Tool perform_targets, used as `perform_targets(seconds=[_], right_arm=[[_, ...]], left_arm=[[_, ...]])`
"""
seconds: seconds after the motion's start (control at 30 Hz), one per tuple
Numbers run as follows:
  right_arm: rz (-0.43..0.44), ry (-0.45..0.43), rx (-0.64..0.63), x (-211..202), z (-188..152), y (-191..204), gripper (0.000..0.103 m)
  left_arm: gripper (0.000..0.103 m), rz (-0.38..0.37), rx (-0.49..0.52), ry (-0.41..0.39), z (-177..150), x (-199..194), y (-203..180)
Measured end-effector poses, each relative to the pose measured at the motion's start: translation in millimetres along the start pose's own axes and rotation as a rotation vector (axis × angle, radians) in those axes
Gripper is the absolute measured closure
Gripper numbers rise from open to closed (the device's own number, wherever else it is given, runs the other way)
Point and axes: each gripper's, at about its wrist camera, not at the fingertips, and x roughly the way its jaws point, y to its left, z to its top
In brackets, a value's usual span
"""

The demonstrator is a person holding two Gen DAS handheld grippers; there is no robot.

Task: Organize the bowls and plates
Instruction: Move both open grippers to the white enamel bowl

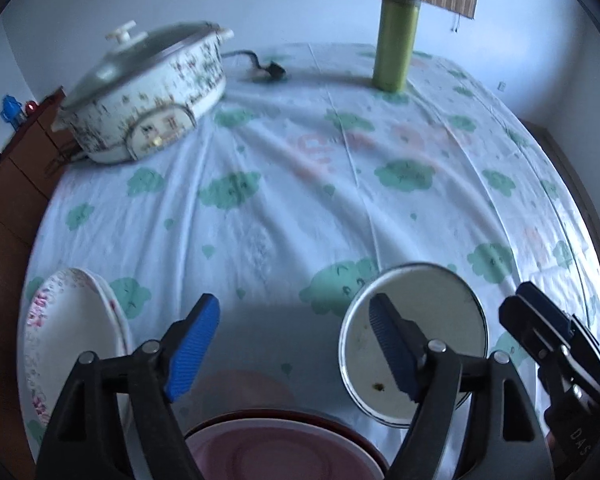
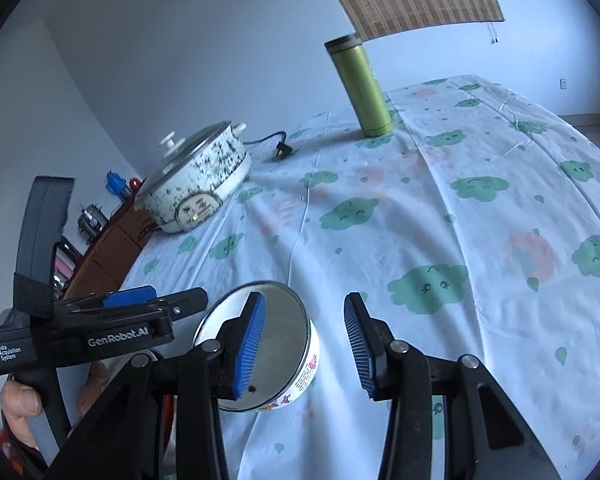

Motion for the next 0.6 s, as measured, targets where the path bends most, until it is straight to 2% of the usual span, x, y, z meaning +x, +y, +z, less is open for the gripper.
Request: perform_targets(seconds=[0.1, 0.2, 0.4, 0.6], right_arm=[[-0.011, 0.015, -0.025, 6.3, -3.3, 3.7, 0.059], [-0.07, 0.021, -0.057, 12.6, -5.7, 5.9, 0.059], [-0.127, 0.071, -0.02, 24.3, -5.6, -5.2, 0.059], [-0.065, 0.112, -0.017, 31.0, -10.0, -4.1, 0.059]], left_arm=[[0.025, -0.001, 0.012, 0.002, -0.4, 1.2, -2.5], [0.025, 0.019, 0.018, 0.011, 0.2, 3.6, -2.4], [0.021, 0.026, -0.005, 0.037, 2.1, 14.1, 4.5], [0.021, 0.018, 0.007, 0.038, 2.1, 15.1, 3.4]])
